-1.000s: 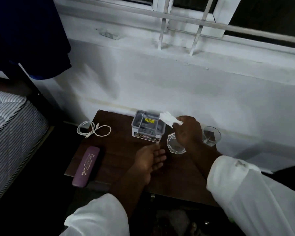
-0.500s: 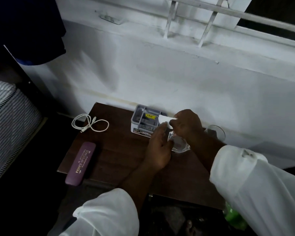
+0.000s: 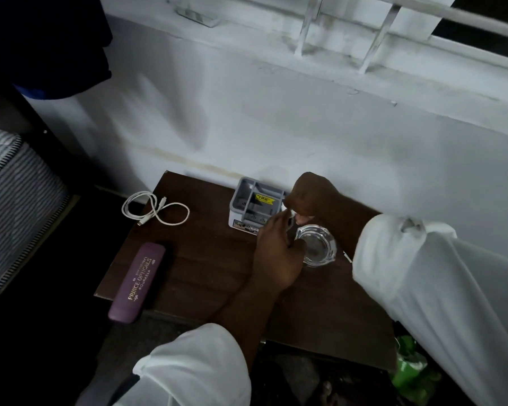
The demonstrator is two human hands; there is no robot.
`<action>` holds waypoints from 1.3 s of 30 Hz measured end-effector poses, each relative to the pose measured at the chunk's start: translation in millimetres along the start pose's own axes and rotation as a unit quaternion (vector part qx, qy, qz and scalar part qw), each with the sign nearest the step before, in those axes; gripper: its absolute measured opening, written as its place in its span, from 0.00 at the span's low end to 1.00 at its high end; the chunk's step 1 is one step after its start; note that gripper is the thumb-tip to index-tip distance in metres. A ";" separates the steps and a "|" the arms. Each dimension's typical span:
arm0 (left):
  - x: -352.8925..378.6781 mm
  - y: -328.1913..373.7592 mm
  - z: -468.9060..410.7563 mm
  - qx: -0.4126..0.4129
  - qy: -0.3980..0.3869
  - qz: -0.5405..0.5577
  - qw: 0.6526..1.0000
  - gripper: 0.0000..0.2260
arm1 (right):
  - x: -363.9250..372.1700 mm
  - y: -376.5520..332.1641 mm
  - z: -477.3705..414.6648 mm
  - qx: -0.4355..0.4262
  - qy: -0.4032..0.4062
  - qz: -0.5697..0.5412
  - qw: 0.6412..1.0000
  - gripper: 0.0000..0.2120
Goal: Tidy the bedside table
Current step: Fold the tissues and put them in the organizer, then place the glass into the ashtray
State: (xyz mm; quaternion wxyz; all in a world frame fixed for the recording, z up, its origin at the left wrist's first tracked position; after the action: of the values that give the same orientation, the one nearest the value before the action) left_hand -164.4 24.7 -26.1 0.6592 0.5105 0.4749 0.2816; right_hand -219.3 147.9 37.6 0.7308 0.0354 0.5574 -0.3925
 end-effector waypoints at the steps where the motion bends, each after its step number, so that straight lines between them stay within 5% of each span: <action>1: -0.4 0.8 -0.1 0.010 0.001 -0.015 1.000 0.24 | 1.7 -1.5 -2.9 -0.021 0.011 0.009 1.000 0.08; 7: -4.2 -3.2 -2.0 0.022 0.051 -0.043 0.998 0.14 | 23.0 8.2 -16.4 -0.029 0.048 0.022 0.998 0.14; 16: -16.2 -1.9 4.0 -0.010 0.112 -0.037 0.993 0.14 | 25.6 12.2 -15.9 -0.024 0.054 -0.002 0.998 0.19; 27: -24.8 12.6 33.8 -0.013 0.144 -0.037 0.989 0.07 | -54.1 41.5 38.5 -0.027 0.071 -0.109 0.991 0.35; 33: 1.4 36.3 57.4 -0.067 0.035 0.080 0.994 0.09 | -63.1 87.5 80.2 -0.021 0.089 -0.130 0.987 0.32; 39: 44.8 45.9 69.1 -0.163 -0.090 0.164 0.969 0.14 | -67.7 160.8 100.4 -0.003 0.208 -0.211 0.955 0.20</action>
State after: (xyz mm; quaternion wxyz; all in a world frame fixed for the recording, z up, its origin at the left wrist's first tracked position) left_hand -78.5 49.7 3.8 0.7187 0.4901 0.2706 0.4124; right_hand -46.5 245.9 70.4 0.4990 -0.0043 0.6928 -0.5205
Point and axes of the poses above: each hand's wrist, its own z-axis away from the middle knuckle, its own x-axis out of the palm, y = z × x, the point moved 4 cm from there along -z, towards the middle knuckle, and after that the axes turned 5 degrees about -z, right-handed, at the moved point
